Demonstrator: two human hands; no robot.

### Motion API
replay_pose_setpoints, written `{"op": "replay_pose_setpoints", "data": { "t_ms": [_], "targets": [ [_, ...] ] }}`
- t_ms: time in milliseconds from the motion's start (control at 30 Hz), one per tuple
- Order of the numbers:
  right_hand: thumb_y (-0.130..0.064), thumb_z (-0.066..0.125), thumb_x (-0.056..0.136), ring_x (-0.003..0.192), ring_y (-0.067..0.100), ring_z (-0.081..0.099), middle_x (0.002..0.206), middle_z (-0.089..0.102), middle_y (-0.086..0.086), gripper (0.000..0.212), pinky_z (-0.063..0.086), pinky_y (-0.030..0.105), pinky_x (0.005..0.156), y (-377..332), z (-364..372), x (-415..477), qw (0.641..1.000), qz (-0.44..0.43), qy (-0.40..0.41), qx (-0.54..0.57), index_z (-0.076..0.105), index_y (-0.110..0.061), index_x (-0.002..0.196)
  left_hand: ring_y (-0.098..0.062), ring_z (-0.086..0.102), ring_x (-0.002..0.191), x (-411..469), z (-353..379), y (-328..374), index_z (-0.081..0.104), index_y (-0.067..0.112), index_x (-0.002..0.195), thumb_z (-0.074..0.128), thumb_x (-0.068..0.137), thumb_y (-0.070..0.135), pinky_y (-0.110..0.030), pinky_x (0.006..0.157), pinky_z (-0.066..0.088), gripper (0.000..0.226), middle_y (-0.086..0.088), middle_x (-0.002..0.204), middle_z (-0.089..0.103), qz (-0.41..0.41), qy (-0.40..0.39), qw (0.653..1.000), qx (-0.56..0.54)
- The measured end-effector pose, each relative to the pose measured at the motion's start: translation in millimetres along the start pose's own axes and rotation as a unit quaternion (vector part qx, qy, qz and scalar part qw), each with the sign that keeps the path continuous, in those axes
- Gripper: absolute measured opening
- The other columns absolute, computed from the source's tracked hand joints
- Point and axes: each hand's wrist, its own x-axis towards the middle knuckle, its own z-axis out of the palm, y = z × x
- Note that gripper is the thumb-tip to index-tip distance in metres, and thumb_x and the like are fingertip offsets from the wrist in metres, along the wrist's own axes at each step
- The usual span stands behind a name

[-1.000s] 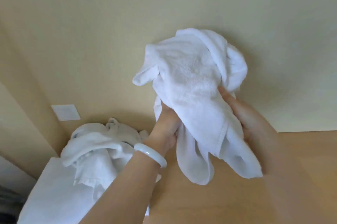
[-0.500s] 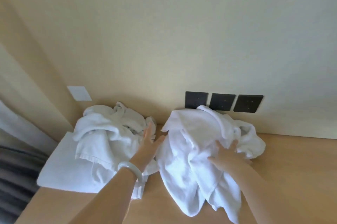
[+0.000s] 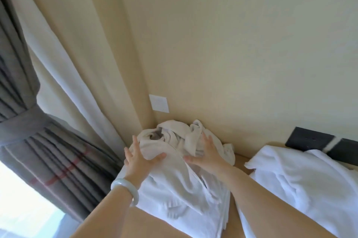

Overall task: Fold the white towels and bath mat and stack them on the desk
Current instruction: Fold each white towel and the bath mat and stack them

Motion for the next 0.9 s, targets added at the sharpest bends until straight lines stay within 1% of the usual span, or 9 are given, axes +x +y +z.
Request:
{"op": "replay_pose_setpoints", "data": {
  "t_ms": [100,200,300,400,500,633,733,800,900],
  "targets": [
    [-0.071,0.071,0.063,0.147,0.032,-0.015,0.158,-0.025,0.007,0.13,0.003,0.052,0.119,-10.2,10.0,29.3,0.995,0.065,-0.015,-0.076,-0.018,-0.034,0.15,-0.037,0.038,0.133,13.7,6.7,-4.4,-0.013,0.046,0.148,0.074,0.052,0.074,-0.05,0.1,0.046,0.133,-0.006,0.159,0.017,-0.062,-0.151,0.985,-0.057],
    [-0.074,0.07,0.057,0.146,0.038,0.0,0.159,-0.009,0.01,0.131,0.015,0.052,0.116,-3.5,33.1,45.7,0.979,0.101,-0.008,-0.176,-0.015,-0.037,0.149,-0.03,0.034,0.137,15.5,27.7,-7.1,-0.013,0.036,0.151,0.076,0.063,0.068,-0.039,0.106,0.04,0.129,-0.003,0.158,0.017,-0.019,-0.236,0.971,-0.017],
    [-0.068,0.065,0.057,0.126,0.032,0.039,0.138,0.037,0.001,0.106,0.037,0.044,0.101,7.0,40.4,56.2,0.975,0.119,0.071,-0.173,0.017,-0.037,0.145,-0.028,0.037,0.132,17.9,42.5,-8.1,-0.007,0.044,0.15,0.08,0.062,0.061,-0.043,0.107,0.039,0.125,-0.003,0.154,0.022,-0.017,-0.211,0.975,-0.062],
    [-0.046,0.071,0.07,0.106,0.024,0.056,0.114,0.06,-0.002,0.066,0.042,0.039,0.093,2.3,27.1,56.4,0.978,0.062,0.115,-0.165,0.046,-0.026,0.128,-0.024,0.043,0.116,10.9,44.8,1.7,-0.001,0.05,0.148,0.078,0.078,0.031,-0.04,0.098,0.043,0.107,-0.004,0.147,0.027,-0.034,-0.213,0.959,-0.183],
    [-0.027,0.069,0.073,0.1,0.022,0.06,0.1,0.066,-0.006,0.037,0.041,0.03,0.077,-2.4,5.3,40.4,0.978,0.019,0.178,-0.108,0.059,-0.029,0.109,-0.027,0.047,0.123,-0.5,49.5,15.2,0.002,0.055,0.146,0.078,0.073,0.02,-0.047,0.102,0.046,0.111,0.0,0.151,0.029,-0.021,-0.238,0.94,-0.243],
    [-0.021,0.064,0.073,0.098,0.021,0.058,0.085,0.065,-0.016,0.024,0.049,0.035,0.079,-19.3,-54.2,-9.8,0.969,-0.028,0.241,-0.033,0.061,-0.037,0.091,-0.022,0.053,0.12,-41.1,59.5,55.6,0.009,0.051,0.147,0.079,0.077,0.014,-0.046,0.099,0.05,0.106,0.003,0.142,0.045,0.028,-0.275,0.907,-0.317],
    [-0.01,0.066,0.072,0.084,0.014,0.06,0.076,0.063,-0.018,0.032,0.046,0.03,0.075,-45.7,-123.0,-70.7,0.952,-0.092,0.284,-0.065,0.059,-0.041,0.081,-0.016,0.059,0.115,-94.7,67.9,109.0,0.019,0.052,0.142,0.075,0.081,0.005,-0.037,0.09,0.056,0.095,0.007,0.131,0.056,0.101,-0.3,0.867,-0.385],
    [-0.002,0.067,0.069,0.073,0.01,0.058,0.07,0.061,-0.015,0.042,0.043,0.029,0.065,-67.7,-168.2,-119.3,0.94,-0.126,0.306,-0.081,0.056,-0.042,0.07,-0.017,0.063,0.114,-133.0,75.2,142.6,0.029,0.048,0.138,0.073,0.082,0.004,-0.039,0.09,0.056,0.084,0.003,0.13,0.061,0.15,-0.331,0.827,-0.429],
    [0.005,0.072,0.067,0.071,0.009,0.055,0.071,0.065,-0.005,0.044,0.045,0.034,0.063,-90.3,-227.9,-197.3,0.919,-0.164,0.348,-0.086,0.057,-0.036,0.064,-0.021,0.06,0.12,-192.7,90.6,187.7,0.028,0.049,0.14,0.078,0.08,0.013,-0.043,0.094,0.053,0.086,0.001,0.138,0.056,0.206,-0.394,0.763,-0.469]
  ]
}}
